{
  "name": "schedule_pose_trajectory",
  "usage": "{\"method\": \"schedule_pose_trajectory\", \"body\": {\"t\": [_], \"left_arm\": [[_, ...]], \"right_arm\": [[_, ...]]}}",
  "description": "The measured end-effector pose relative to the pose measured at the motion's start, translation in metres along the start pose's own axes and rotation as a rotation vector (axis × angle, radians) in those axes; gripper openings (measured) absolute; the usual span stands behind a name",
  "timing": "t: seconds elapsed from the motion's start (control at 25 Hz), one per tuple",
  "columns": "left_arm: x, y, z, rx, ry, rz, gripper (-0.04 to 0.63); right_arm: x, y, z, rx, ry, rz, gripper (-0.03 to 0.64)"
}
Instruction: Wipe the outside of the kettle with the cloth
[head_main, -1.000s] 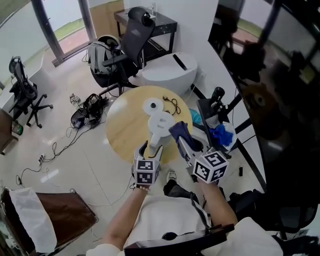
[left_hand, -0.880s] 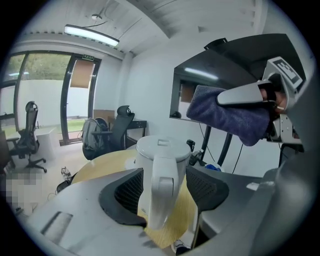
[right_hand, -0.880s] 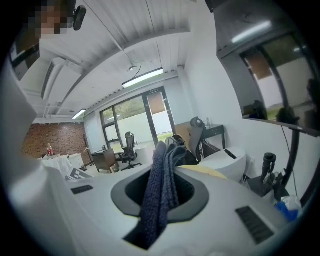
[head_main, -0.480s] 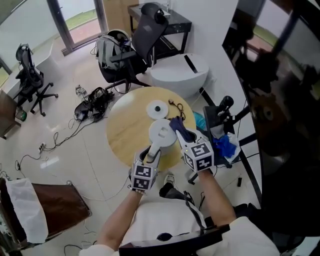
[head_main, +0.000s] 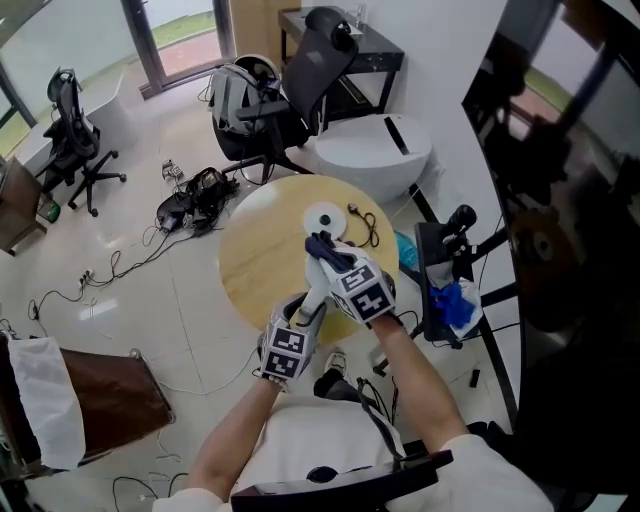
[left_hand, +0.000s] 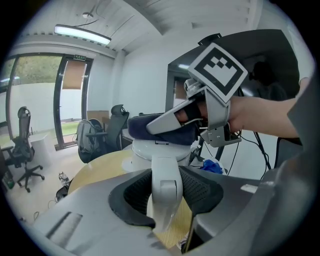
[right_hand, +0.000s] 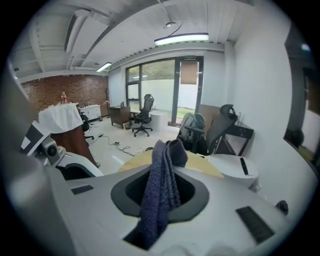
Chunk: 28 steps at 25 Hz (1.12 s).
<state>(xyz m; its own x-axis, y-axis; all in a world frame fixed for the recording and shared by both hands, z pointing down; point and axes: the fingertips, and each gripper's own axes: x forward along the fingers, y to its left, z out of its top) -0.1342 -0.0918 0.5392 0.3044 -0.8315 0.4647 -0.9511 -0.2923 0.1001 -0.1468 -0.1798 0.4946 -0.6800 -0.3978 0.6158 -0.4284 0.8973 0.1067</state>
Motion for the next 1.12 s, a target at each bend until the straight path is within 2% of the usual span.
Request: {"method": "schedule_pose_trajectory", "body": {"t": [0.2, 0.36, 0.44, 0.56, 0.64, 0.72, 0.84, 0.96, 1.12], "left_arm": [[0.0, 0.002, 0.001, -0.006, 0.015, -0.008, 0.173], [0.0, 0.004, 0.0, -0.006, 0.022, -0.021, 0.173], [0.0, 0.005, 0.001, 0.002, 0.025, -0.026, 0.173], [0.0, 0.005, 0.002, -0.009, 0.023, -0.037, 0.175], [-0.001, 0.006, 0.003, -0.048, 0.023, -0.06, 0.18], [-0.002, 0.007, 0.003, -0.091, 0.021, -0.091, 0.186], [-0.006, 0.007, 0.005, -0.133, -0.001, -0.124, 0.187], [-0.009, 0.008, 0.01, -0.121, -0.042, -0.117, 0.187], [-0.009, 0.007, 0.014, -0.088, -0.039, -0.108, 0.176]], "right_arm": [[0.0, 0.049, 0.005, -0.024, 0.039, 0.21, 0.064], [-0.015, 0.073, -0.005, -0.033, 0.065, 0.305, 0.066], [-0.023, 0.068, -0.012, -0.006, 0.056, 0.289, 0.066], [-0.043, 0.04, -0.023, 0.071, 0.024, 0.165, 0.066], [-0.063, 0.03, -0.026, 0.153, -0.028, 0.111, 0.064], [-0.083, 0.034, -0.028, 0.243, -0.086, 0.105, 0.064], [-0.103, 0.045, -0.043, 0.31, -0.115, 0.085, 0.064], [-0.106, 0.058, -0.056, 0.374, -0.136, 0.095, 0.064], [-0.084, 0.067, -0.076, 0.425, -0.114, 0.085, 0.064]]}}
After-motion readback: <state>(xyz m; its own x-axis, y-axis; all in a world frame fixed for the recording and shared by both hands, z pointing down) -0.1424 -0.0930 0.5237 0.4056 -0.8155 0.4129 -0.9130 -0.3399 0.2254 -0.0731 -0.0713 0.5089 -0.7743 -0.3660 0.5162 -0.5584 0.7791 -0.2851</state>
